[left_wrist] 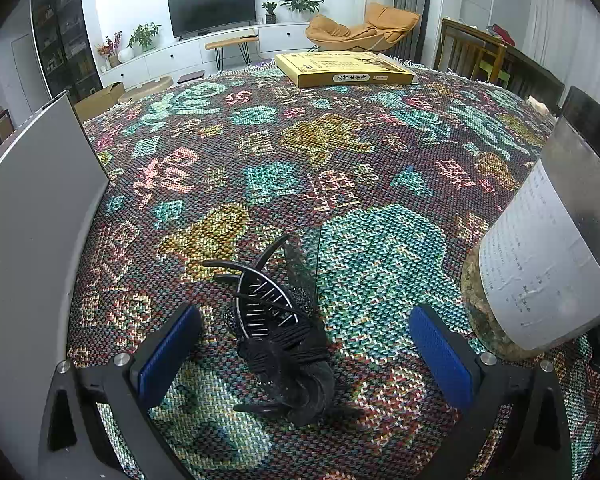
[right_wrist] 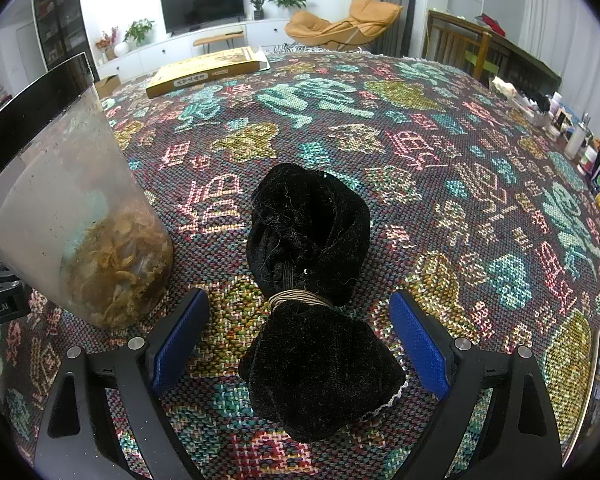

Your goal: Organize soft objects

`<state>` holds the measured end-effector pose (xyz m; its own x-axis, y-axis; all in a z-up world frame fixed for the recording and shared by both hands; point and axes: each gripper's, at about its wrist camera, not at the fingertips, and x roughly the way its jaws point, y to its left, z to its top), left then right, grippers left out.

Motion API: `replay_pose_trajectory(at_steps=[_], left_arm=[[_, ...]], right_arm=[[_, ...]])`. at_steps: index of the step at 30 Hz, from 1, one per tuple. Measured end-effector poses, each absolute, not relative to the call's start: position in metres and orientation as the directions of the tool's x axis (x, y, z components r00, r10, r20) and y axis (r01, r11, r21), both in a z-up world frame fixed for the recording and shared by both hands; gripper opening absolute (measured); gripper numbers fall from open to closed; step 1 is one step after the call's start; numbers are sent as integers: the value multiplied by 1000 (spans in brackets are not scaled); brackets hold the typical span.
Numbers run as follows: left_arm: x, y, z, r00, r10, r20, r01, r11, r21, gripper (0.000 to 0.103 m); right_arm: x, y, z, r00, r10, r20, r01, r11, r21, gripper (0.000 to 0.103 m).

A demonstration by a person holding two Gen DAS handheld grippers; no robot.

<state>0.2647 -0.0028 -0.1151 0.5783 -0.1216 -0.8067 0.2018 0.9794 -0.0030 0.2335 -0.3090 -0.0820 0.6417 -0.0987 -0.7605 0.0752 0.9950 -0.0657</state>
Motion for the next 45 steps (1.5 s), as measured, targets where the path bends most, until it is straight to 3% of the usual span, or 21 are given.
replay_pose_trajectory(at_steps=[45], left_arm=[[266,-3,-115,551,-127,-825,211,977,-9,103]], right_arm=[[234,-309,-82,638,-94,-764,73,995,-62,94]])
